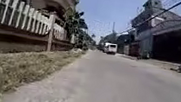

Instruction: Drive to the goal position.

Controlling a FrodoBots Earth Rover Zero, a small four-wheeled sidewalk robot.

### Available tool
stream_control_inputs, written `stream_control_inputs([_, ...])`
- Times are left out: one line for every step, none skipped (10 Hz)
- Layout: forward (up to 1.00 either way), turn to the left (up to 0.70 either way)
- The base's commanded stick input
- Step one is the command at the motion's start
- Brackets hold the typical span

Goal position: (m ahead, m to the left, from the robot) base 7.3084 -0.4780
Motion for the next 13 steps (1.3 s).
stream_control_inputs([1.0,0.0])
stream_control_inputs([1.0,0.0])
stream_control_inputs([1.0,0.0])
stream_control_inputs([1.0,0.0])
stream_control_inputs([1.0,0.0])
stream_control_inputs([1.0,0.0])
stream_control_inputs([1.0,0.0])
stream_control_inputs([1.0,0.0])
stream_control_inputs([1.0,0.0])
stream_control_inputs([1.0,0.0])
stream_control_inputs([1.0,0.0])
stream_control_inputs([1.0,0.0])
stream_control_inputs([1.0,0.0])
